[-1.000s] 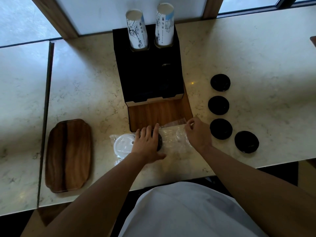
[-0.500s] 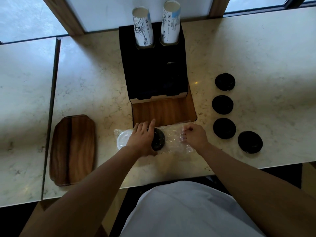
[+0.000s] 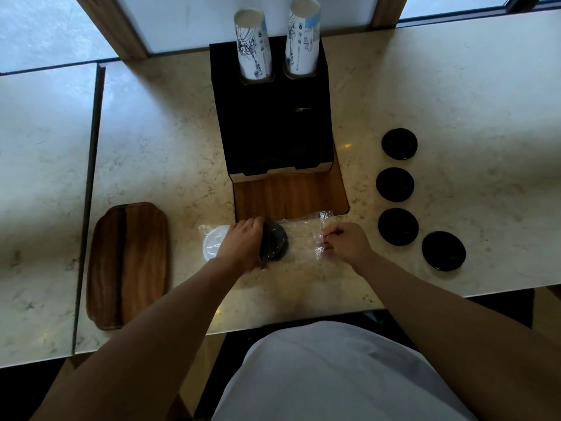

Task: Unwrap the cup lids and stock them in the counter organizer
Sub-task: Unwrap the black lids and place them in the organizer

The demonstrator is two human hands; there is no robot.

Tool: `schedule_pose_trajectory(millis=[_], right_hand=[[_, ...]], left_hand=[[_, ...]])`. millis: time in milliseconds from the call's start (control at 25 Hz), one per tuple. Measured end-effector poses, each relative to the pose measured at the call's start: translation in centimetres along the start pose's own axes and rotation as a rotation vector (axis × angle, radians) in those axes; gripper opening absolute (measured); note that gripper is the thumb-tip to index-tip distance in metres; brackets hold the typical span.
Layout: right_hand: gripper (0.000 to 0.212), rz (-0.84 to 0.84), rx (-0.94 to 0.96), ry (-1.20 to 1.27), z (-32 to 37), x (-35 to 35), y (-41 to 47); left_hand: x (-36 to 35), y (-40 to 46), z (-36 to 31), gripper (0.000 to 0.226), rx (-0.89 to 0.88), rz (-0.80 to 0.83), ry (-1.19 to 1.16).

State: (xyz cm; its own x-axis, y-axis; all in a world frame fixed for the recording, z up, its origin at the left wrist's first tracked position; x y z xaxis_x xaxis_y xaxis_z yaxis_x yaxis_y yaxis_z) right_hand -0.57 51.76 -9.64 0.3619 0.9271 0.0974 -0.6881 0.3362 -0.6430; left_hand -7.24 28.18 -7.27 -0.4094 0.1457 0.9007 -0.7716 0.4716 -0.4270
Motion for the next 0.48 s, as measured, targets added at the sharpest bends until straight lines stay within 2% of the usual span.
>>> schedule_pose_trajectory(millis=[240, 480], right_hand=[[0.015, 0.008, -0.031, 0.025, -0.36, 0.25, 0.17], [0.015, 0.014, -0.029, -0.028, -0.13, 0.04, 0.63]], left_hand=[[0.38, 0.01, 0.4, 0.094, 0.014, -0.075, -0.07], [-0.02, 0.16, 0.21, 0.028, -0.053, -0.092, -0.054]])
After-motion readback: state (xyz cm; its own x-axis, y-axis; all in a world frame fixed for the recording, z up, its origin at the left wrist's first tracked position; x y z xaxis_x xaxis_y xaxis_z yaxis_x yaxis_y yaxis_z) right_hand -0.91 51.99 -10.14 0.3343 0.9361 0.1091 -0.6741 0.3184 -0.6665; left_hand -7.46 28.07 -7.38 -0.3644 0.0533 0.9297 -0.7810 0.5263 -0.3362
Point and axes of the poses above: each hand's wrist, its own y-axis towards the middle knuckle, its own x-axis out of the back of the hand, z = x × y, the point moved 4 cm from there along y, towards the middle knuckle, and after that the axes turned 11 degrees about y, right-handed, at the moved point
